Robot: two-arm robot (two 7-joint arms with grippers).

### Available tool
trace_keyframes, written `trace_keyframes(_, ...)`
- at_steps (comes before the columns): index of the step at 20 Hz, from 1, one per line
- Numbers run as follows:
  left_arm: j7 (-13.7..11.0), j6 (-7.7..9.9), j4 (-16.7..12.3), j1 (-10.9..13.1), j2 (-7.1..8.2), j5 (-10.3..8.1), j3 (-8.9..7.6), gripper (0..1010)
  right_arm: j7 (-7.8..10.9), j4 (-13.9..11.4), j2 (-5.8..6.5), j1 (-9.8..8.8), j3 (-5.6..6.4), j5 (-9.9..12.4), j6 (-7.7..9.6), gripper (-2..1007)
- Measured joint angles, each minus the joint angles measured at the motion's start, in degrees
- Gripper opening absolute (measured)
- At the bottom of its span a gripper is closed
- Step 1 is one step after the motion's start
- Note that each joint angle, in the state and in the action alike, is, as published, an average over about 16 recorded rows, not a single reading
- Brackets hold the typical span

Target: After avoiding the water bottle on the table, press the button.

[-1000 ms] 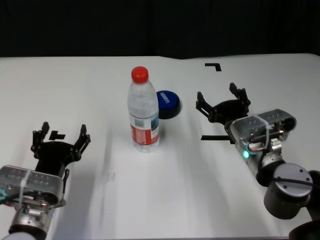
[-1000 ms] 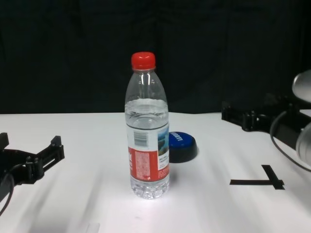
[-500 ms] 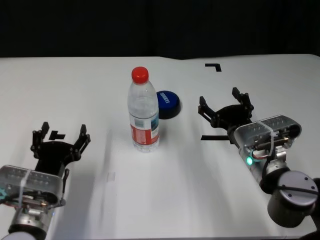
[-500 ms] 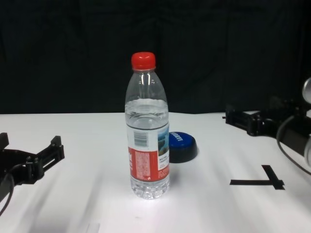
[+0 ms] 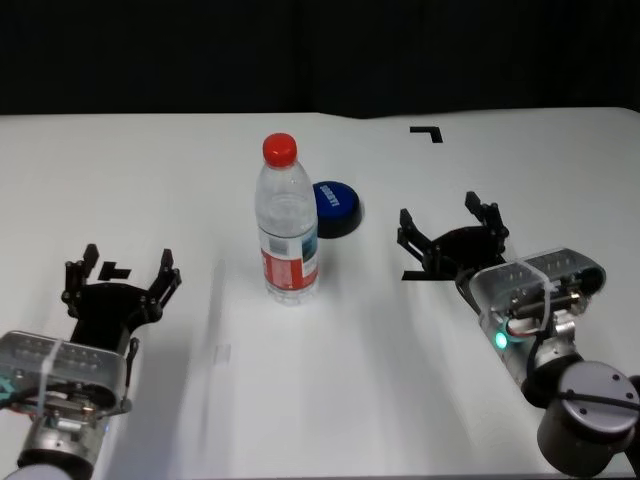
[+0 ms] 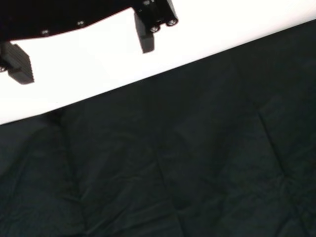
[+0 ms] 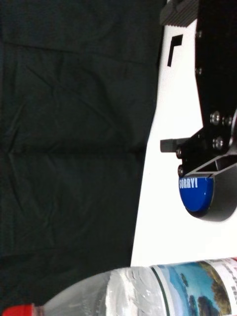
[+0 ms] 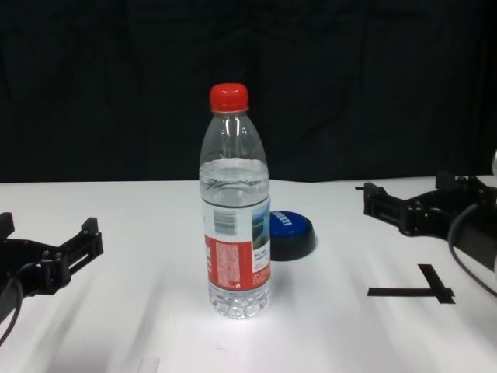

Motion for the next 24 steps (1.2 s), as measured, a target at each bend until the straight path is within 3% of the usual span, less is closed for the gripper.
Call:
trace_keyframes(15, 0.0, 0.0, 0.0, 0.0, 0.0, 0.0, 0.0, 1003, 0.2, -3.3, 0.56, -3.42, 0.49, 0.0, 0.63, 1003)
trace_keyframes(24, 0.0, 0.0, 0.0, 0.0, 0.0, 0.0, 0.0, 1003, 1.28, -5.2, 1.29, -4.87, -0.21, 0.3, 1.19, 1003)
